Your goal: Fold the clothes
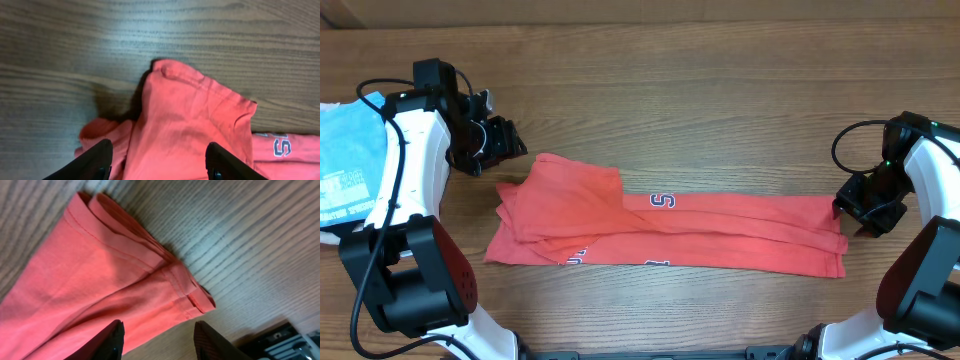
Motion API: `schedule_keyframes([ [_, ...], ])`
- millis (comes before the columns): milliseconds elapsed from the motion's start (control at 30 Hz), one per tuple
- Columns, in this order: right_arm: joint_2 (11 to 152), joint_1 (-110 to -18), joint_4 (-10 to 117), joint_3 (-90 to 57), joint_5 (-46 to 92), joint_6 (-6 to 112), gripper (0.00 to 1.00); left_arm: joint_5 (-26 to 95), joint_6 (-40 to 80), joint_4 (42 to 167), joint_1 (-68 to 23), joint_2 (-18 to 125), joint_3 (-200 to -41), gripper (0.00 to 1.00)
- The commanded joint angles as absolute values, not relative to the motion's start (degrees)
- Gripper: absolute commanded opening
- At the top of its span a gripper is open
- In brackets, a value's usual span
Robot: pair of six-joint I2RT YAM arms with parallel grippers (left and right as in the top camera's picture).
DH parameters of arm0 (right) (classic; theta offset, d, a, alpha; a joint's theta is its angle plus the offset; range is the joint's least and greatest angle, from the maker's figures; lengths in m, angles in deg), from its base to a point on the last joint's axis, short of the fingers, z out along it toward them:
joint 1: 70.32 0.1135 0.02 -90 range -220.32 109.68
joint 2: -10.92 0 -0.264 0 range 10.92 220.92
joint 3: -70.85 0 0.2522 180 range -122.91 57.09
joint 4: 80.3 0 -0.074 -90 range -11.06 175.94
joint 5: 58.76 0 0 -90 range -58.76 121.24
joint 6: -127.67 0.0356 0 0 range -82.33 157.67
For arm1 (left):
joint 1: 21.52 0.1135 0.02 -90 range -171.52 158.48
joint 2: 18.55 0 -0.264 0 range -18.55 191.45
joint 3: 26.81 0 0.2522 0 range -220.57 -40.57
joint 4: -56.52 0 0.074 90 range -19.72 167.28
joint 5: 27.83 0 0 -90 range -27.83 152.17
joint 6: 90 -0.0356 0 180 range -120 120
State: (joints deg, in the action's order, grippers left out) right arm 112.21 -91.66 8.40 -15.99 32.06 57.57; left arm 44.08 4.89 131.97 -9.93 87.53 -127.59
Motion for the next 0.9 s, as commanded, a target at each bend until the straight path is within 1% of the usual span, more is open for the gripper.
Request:
schedule_keyframes([
  [0,110.6,-91.8,8.4,-17.1,30.4,57.4,0.49,43.1,3.8,131.0,-11.1,89.4,-128.8,0.63],
  [167,110.6,-91.8,8.7,-17.1,28.5,57.1,0.49,43.2,3.8,127.9,-12.3,93.8,-128.8,0.63],
  [467,110.6,-91.8,8.9,-17.1,28.5,57.0,0.48,42.6,3.8,118.7,-15.9,101.8,-128.8,0.62],
  [667,110.6,-91.8,8.6,-17.1,28.6,57.0,0.49,43.2,3.8,117.9,-17.9,104.8,-128.8,0.53],
  [700,110.6,-91.8,8.5,-17.1,28.5,57.0,0.49,43.5,3.8,118.3,-18.3,105.6,-128.8,0.49],
  [733,110.6,-91.8,8.4,-17.1,28.6,57.0,0.48,43.5,3.8,118.5,-18.3,105.9,-128.8,0.41],
  [767,110.6,-91.8,8.4,-17.1,28.6,57.0,0.49,43.5,3.8,118.7,-18.3,106.0,-128.8,0.28],
  [800,110.6,-91.8,8.4,-17.1,28.6,57.0,0.48,43.5,3.8,118.7,-18.3,106.0,-128.8,0.21],
  [833,110.6,-91.8,8.4,-17.1,28.6,57.0,0.48,43.0,3.9,118.7,-18.3,105.8,-128.9,0.12],
  [867,110.6,-91.8,8.4,-17.1,28.5,57.0,0.49,41.7,3.9,118.9,-18.3,105.4,-129.4,0.06],
])
